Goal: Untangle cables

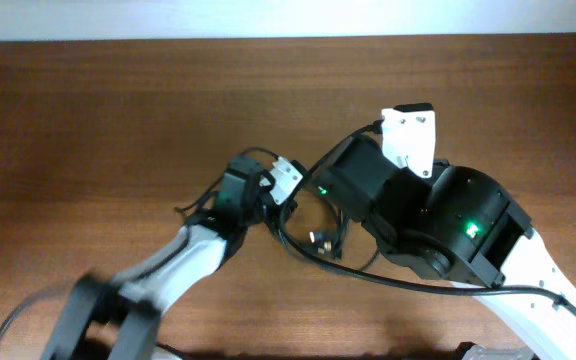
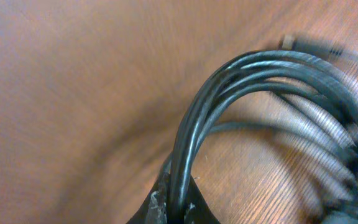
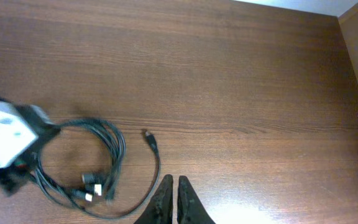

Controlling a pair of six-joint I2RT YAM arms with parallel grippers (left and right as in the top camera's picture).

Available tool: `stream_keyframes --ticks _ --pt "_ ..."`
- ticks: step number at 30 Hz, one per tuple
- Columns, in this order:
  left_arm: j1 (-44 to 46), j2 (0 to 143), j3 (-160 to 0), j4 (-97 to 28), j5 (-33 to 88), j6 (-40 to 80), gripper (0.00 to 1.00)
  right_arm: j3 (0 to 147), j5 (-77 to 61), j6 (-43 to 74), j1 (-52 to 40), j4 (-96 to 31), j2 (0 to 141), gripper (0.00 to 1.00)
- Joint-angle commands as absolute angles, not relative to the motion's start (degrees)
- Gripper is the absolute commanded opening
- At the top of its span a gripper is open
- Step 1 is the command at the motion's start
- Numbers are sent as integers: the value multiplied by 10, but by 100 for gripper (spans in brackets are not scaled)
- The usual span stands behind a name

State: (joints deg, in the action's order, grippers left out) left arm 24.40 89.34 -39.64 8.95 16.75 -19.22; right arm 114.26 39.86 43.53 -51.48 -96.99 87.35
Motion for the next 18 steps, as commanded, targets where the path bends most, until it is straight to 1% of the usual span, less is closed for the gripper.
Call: stream_keyframes --ticks 1,4,6,10,11,12,13,15,16,18 --pt "218 716 -421 93 148 -185 0 1139 412 438 -517 -973 866 4" --pt "200 635 -423 47 163 -185 0 1092 403 438 -517 -971 866 4" --pt "200 608 -423 46 208 -185 0 1048 392 438 -517 -959 866 4" --pt "200 598 -423 29 213 -185 0 954 379 438 -517 -879 866 4" --pt "200 598 -423 18 212 -185 0 922 380 419 -517 -837 866 6" --pt "200 598 -423 7 212 -185 0 903 381 386 -517 -797 866 21" --pt "200 598 -423 3 212 -185 0 884 382 344 -517 -748 866 24" --pt "200 598 -423 -8 212 -185 0 859 382 267 -512 -645 868 38" --pt "200 598 -423 -12 207 -185 0 852 382 245 -506 -610 870 43" --pt "200 598 -423 -16 166 -185 0 847 382 212 -482 -546 888 44"
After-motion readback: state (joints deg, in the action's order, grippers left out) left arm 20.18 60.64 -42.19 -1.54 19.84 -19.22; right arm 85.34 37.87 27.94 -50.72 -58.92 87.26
